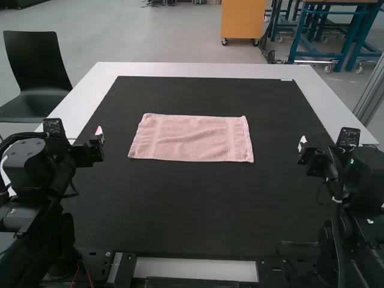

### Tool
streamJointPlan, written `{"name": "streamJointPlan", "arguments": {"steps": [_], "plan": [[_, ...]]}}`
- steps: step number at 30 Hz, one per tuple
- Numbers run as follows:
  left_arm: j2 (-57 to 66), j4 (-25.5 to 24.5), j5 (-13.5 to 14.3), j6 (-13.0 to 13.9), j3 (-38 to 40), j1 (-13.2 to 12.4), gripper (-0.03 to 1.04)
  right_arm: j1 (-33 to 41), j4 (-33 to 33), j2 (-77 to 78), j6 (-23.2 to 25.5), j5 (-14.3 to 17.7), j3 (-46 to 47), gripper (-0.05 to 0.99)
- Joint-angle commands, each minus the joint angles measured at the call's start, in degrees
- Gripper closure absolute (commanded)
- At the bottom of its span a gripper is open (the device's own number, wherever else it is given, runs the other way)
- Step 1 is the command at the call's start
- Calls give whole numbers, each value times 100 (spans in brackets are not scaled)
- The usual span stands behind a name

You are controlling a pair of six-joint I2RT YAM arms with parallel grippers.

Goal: Fold the towel.

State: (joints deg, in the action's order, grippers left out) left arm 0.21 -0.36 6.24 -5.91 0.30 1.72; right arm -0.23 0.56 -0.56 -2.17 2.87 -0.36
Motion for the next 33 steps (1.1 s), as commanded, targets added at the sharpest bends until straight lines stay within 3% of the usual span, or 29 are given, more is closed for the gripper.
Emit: {"name": "streamJointPlan", "arguments": {"steps": [1, 16, 20, 24, 25, 26, 28, 29, 30, 33], "plan": [[-21, 54, 62, -59, -30, -49, 4, 5, 15, 47, -37, -6, 36, 3], [-21, 54, 62, -112, -30, -57, 4, 5, 15, 47, -37, -6, 36, 3], [-21, 54, 62, -112, -30, -57, 4, 5, -38, 47, -29, -402, 36, 3], [-21, 62, 62, -112, -30, -49, 4, 5, -3, 47, -46, -393, 36, 3], [-21, 71, 62, -121, -30, -57, 4, 5, 59, 47, -248, -402, 27, 3], [-21, 71, 62, -191, -30, -57, 4, 5, 190, 47, -741, -393, 27, 3], [-21, 177, 62, -332, -30, -57, 4, 5, 410, 47, -2208, -446, 36, 3], [-21, 309, 62, -296, -30, -57, 4, 14, 516, 47, -2437, -507, 36, 3], [-21, 502, 62, -77, -30, -66, 4, 14, 665, 47, -2437, -542, 36, 3], [-21, 1064, 62, 1356, -30, -57, 4, 14, 1227, 47, -2551, -542, 36, 3]]}}
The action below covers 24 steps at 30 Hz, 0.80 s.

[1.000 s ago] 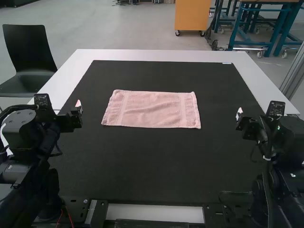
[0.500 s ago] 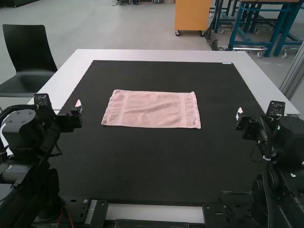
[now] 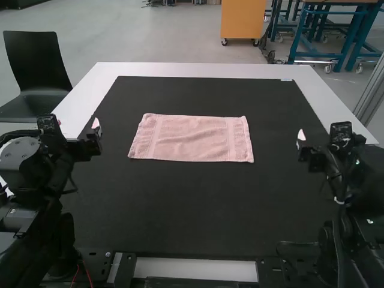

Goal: Fold the towel.

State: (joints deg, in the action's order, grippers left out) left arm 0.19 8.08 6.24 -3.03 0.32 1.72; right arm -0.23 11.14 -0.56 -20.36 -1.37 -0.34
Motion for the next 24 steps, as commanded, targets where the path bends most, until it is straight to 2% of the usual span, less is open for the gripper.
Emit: {"name": "streamJointPlan", "arguments": {"steps": [1, 2, 4, 5, 6, 7, 8, 9, 10, 11, 13, 15, 17, 18, 22, 24], "plan": [[-19, 361, 62, 1445, -32, -57, 4, 23, 205, 47, -926, -118, 34, 3], [-19, 458, 62, 1691, -32, -57, 5, 32, 231, 47, -1031, -118, 34, 3], [-19, 493, 62, 1762, -32, -40, 5, 14, 416, 47, -1067, -109, 34, 3], [-19, 484, 53, 2078, -32, -31, 5, 5, 477, 47, -1154, -92, 25, 3], [-19, 458, 18, 2649, -32, -22, 5, -12, 548, 47, -1181, -57, 34, 3], [-19, 440, -44, 2957, -32, -13, 5, -12, 627, 47, -1234, -30, 34, 3], [-19, 467, -79, 2948, -32, -22, 7, -21, 732, 47, -1269, -4, 34, 3], [-19, 546, -97, 2860, -32, -13, 7, -21, 943, 47, -1242, 31, 34, 3], [-19, 713, -97, 2667, -32, -5, 7, -39, 1251, 47, -1242, 207, 34, 3], [-19, 1064, -141, 2562, -32, -5, 7, -65, 1400, 47, -1242, 321, -19, 3], [-10, 1618, -475, 2544, 39, -13, 7, -83, 1189, 3, -1119, 330, -476, 4], [34, 1548, -562, 2553, 478, -5, 5, -91, 952, -357, -803, 356, -1109, 4], [298, 1091, -580, 2535, 1120, 13, 5, -91, 943, -1140, -337, 585, -1847, 3], [561, 985, -554, 2403, 1445, 22, 5, -100, 917, -1649, -65, 690, -2242, 3], [2258, 643, -413, 1313, 2772, 48, 5, -100, -138, -3750, 1069, 743, -3930, 3], [3374, 212, -431, 865, 3431, 4, 5, -118, -586, -4611, 1333, 664, -4449, 3]]}}
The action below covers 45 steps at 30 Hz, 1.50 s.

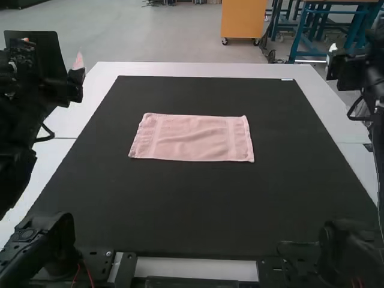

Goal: Fold the towel.

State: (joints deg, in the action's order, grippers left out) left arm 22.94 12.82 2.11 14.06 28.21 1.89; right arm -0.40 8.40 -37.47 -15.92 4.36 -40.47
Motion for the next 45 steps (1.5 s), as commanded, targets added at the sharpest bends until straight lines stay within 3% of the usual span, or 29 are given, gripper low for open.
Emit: {"name": "streamJointPlan", "arguments": {"steps": [1, 4, 5, 8, 10, 13, 15, 17, 25, 37, 45], "plan": [[1635, -508, -35, -1081, 941, -48, 5, -100, -454, -1298, 916, 74, -550, 3], [2962, -1317, -308, -1204, 1504, -207, 5, -83, -533, -2053, 1012, -383, -488, 3], [3287, -1414, -395, -1178, 1548, -242, 5, -74, -506, -2194, 1012, -392, -383, 3], [3735, -1598, -703, -897, 1495, -242, 5, -65, -181, -2273, 959, -313, 21, 3], [3788, -1598, -747, -888, 1337, -198, 5, -65, -76, -2273, 959, -260, 232, 3], [3823, -1537, -914, -967, 1055, -145, 5, -56, -85, -2317, 845, -462, 540, 4], [3982, -1414, -1099, -1029, 827, -171, 5, -47, -313, -2449, 916, -919, 619, 3], [4236, -1256, -1318, -1125, 651, -233, 5, 5, -594, -2757, 959, -1174, 610, 3], [5546, -359, -2118, -1178, 660, -708, 5, 32, -181, -3776, 977, -1754, 496, 4], [7304, 924, -2347, -1134, 1301, -716, 5, 137, 1243, -5420, 968, -1913, 162, 3], [7849, 1161, -2496, -1125, 1917, -716, 5, 190, 1497, -6175, 854, -2080, -497, 3]]}}
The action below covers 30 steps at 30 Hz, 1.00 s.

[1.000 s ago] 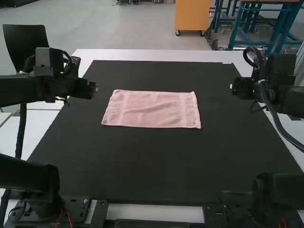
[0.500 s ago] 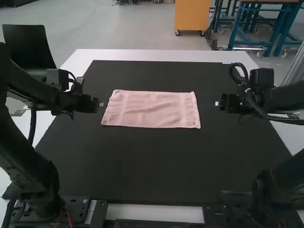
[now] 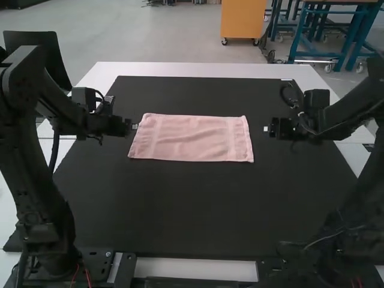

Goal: Fold the towel.

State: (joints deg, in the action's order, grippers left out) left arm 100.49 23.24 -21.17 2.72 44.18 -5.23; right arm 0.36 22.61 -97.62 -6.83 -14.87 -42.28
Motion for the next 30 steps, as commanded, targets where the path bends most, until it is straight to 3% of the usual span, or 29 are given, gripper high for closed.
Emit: {"name": "streamJointPlan", "arguments": {"steps": [1, 12, 30], "plan": [[191, 128, -168, 0, 416, -4, 5, 149, 77, -257, -64, -156, -404, 3], [1017, 154, -186, -61, 1382, 233, 5, 447, 279, -1162, -20, -174, -1212, 3], [1860, 75, -186, -79, 2384, 277, 5, 676, 314, -2402, 138, -183, -2381, 3]]}}
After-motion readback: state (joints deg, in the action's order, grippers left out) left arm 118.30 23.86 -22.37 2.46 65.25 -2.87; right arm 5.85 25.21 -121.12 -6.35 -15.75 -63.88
